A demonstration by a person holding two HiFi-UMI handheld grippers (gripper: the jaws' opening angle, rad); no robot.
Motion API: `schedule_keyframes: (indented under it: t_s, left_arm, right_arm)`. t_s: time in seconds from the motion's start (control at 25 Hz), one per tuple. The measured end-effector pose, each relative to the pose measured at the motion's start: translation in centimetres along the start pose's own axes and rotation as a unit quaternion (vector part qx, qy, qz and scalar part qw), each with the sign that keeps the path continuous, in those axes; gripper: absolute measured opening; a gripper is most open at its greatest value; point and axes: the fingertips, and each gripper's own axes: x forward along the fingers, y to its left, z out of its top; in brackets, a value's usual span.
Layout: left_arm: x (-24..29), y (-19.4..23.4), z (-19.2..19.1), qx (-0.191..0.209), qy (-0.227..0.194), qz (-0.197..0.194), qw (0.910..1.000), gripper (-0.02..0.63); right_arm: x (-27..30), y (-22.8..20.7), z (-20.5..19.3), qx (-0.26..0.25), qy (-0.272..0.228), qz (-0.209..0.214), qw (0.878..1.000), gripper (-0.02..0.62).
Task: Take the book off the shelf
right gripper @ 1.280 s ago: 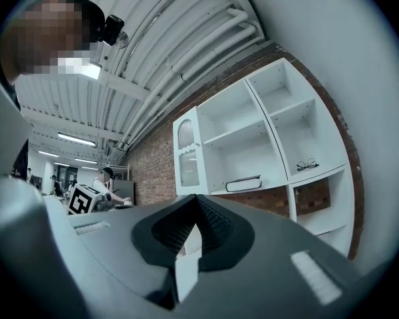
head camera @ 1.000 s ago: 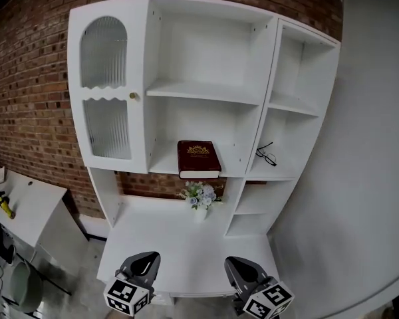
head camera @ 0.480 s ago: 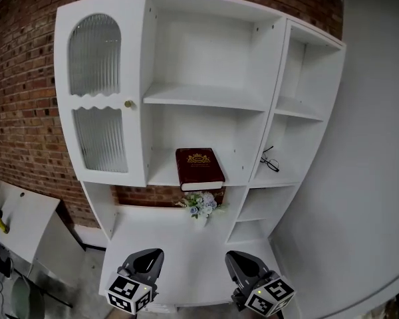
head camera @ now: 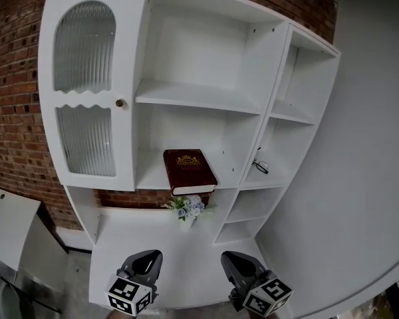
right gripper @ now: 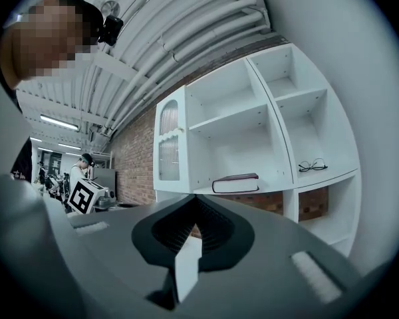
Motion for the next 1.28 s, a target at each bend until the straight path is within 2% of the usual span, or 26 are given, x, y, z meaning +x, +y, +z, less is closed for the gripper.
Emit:
schedule_keyframes:
  t_s: [0.12,0.28,0.44,0.76,1.04,1.16,1.28]
  left_arm:
    - [0.1,0.2,-0.2,-0.002,0.001,-0.004,1.0000,0.003]
    - [-0.3,1.0,1.1,0.002,-0.024,0.011,0.9996,0.003]
    - [0.0,1.8,1.8,0.004,-0.029,0.018,0.9994,0.003]
    - [2.1,4.1,3.9,0.001,-0.061,0.042,0.9973,0.002]
    - [5.5,6.3,4.2,0.005,-0.041,0.057,0.9975,0.000]
    - [6.9,7.6,4.8,0.016,-0.031,0.076,0.9965,0.002]
    - [8.6,8.5,5.9,0.022,-0.028,0.076,0.9965,0.017]
  right_arm:
    - [0.5,0.0,-0.2,0.005,0.000,0.000,1.000,0.023]
    - [1.8,0.0,-0.4,0.011,0.005,0.010,1.000,0.023]
    - [3.3,-0.4,0.2,0.006,0.004,0.023,1.000,0.023]
    - [6.6,-3.7,0.3,0.005,0.004,0.036,0.999,0.023]
    - [9.7,-7.3,2.3,0.004,-0.012,0.047,0.999,0.023]
    - [11.1,-9.3,3.4,-0.001,-0.020,0.043,0.999,0.023]
    - [12.7,-11.3,4.1,-0.006,-0.021,0.035,0.999,0.023]
